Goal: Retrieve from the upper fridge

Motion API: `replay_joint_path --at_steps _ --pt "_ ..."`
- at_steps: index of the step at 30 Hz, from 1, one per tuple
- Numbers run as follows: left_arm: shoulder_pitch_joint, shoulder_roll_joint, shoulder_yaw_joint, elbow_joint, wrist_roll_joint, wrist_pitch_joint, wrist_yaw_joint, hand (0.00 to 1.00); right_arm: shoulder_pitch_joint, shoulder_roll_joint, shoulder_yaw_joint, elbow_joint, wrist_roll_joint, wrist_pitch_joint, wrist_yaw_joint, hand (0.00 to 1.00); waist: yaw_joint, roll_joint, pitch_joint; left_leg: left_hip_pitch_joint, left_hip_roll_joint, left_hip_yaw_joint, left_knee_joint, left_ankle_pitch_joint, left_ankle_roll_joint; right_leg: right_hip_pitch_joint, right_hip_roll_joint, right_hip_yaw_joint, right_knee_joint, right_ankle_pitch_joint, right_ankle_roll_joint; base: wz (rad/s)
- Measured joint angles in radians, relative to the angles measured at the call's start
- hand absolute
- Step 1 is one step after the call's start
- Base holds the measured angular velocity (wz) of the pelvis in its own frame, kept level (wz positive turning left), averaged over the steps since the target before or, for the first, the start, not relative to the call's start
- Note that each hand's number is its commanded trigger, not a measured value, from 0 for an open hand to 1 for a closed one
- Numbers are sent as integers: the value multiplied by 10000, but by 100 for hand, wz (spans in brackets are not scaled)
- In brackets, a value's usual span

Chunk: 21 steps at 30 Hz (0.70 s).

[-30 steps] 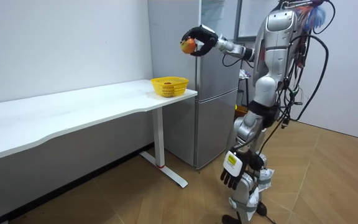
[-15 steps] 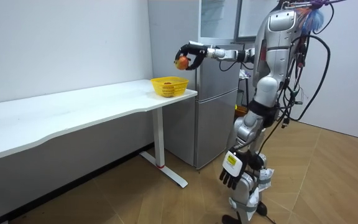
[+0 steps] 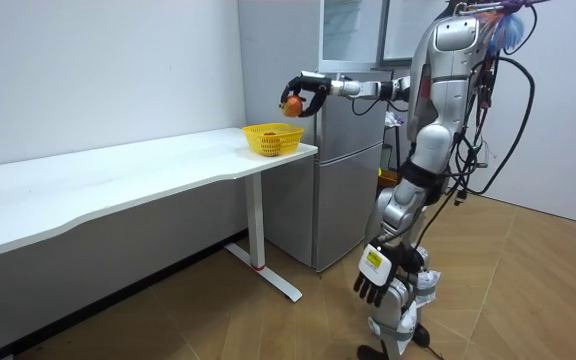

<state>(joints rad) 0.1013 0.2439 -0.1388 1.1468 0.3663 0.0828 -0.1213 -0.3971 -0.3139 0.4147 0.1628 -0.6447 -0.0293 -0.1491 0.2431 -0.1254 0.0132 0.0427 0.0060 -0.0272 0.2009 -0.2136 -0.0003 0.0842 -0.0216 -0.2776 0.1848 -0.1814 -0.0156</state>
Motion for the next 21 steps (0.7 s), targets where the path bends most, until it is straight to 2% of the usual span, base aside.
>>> replay_joint_path --at_steps 3,4,5,10,21 --pt "0 18 1 -174 4 6 -1 0 0 1 9 0 -87 55 3 100 129 -18 6 -28 0 -3 12 0 1 -34 -3 -4 1 0 0 0" --pt "4 19 1 -227 4 7 -1 0 0 1 11 0 -167 70 8 29 165 -34 8 -50 0 -9 21 1 1 -51 -3 -7 1 0 1 0" --pt "6 19 1 -235 4 7 -1 0 0 1 15 0 -203 78 11 0 192 -40 9 -59 0 -10 26 1 1 -66 -3 -7 2 0 1 0" --pt "9 19 16 -260 15 39 7 0 -1 0 16 159 -292 105 83 0 367 -53 11 -156 -7 -9 37 4 6 -157 -13 -12 4 0 1 0" --pt "13 18 89 -282 28 55 22 0 -168 1 16 209 -295 226 222 0 376 -45 16 -157 -11 -22 25 4 6 -144 -14 -26 2 -1 2 0"
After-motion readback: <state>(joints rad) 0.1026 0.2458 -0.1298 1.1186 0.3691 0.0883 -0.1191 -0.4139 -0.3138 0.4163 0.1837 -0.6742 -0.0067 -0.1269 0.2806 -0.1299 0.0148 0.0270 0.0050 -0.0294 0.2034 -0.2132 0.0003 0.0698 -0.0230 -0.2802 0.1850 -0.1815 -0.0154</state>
